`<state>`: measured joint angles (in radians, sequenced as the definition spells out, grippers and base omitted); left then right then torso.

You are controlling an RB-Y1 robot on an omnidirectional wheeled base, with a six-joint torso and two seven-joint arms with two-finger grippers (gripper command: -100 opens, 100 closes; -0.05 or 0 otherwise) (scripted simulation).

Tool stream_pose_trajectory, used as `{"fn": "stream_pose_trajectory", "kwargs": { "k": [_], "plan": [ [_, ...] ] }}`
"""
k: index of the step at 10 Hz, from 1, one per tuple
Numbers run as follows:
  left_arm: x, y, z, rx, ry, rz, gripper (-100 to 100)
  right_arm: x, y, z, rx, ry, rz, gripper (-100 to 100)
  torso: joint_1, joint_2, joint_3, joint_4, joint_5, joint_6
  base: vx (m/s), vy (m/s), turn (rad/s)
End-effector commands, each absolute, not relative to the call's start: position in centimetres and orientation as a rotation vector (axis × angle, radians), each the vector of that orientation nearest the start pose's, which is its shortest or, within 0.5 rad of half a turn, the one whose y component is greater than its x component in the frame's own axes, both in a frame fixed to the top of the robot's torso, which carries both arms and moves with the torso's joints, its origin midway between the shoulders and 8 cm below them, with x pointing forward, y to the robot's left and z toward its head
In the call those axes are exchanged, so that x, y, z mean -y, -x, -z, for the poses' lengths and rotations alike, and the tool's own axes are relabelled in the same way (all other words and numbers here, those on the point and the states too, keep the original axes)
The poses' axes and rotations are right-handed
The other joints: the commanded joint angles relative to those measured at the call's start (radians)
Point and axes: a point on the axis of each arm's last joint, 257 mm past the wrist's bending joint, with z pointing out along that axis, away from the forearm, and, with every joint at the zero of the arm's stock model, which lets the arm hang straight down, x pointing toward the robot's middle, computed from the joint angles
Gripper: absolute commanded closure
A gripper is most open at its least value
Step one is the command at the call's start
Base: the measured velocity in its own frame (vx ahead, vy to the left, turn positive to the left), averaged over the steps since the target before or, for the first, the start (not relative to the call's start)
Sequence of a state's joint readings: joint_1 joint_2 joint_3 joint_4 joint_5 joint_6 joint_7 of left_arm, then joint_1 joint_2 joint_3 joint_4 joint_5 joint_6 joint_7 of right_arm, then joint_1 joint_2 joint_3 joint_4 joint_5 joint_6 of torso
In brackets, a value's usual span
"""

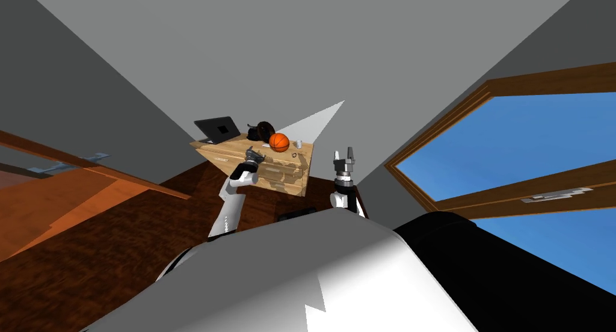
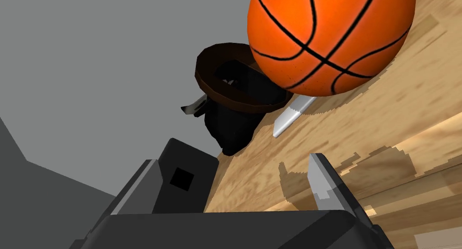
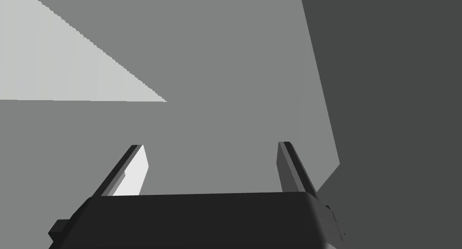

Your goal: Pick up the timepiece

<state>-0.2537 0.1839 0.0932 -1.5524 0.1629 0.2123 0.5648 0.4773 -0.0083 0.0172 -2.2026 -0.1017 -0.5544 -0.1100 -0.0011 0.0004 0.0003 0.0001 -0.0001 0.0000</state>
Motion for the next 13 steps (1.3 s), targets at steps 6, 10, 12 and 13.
{"fn": "stream_pose_trajectory", "kwargs": {
  "k": [6, 10, 12, 13],
  "plan": [
    [-26.6, -64.6, 18.0, -0.903, 1.848, 1.565, -100, 28.5, -35.0, -0.7, -0.52, -0.763, -1.488, 0, -0.001, -0.001, -0.001, 0.0, 0.0, 0.0, -0.003, -0.019, -0.035],
    [-25.4, -65.9, 20.2, -0.933, 2.0, 1.518, -100, 28.5, -35.0, -0.7, -0.52, -0.763, -1.488, 0, -0.001, -0.002, -0.001, -0.001, 0.0, 0.0, 0.015, -0.03, -0.039],
    [-24.8, -66.3, 21.4, -0.947, 2.075, 1.49, -100, 28.5, -35.0, -0.7, -0.52, -0.763, -1.488, 0, -0.002, -0.002, -0.001, -0.001, 0.0, 0.0, 0.018, -0.039, -0.038],
    [-24.8, -66.1, 22.4, -0.959, 2.101, 1.464, -100, 28.5, -35.0, -0.7, -0.52, -0.763, -1.488, 0, -0.002, -0.002, -0.001, 0.0, -0.001, 0.0, 0.022, -0.036, -0.027]
  ]
}}
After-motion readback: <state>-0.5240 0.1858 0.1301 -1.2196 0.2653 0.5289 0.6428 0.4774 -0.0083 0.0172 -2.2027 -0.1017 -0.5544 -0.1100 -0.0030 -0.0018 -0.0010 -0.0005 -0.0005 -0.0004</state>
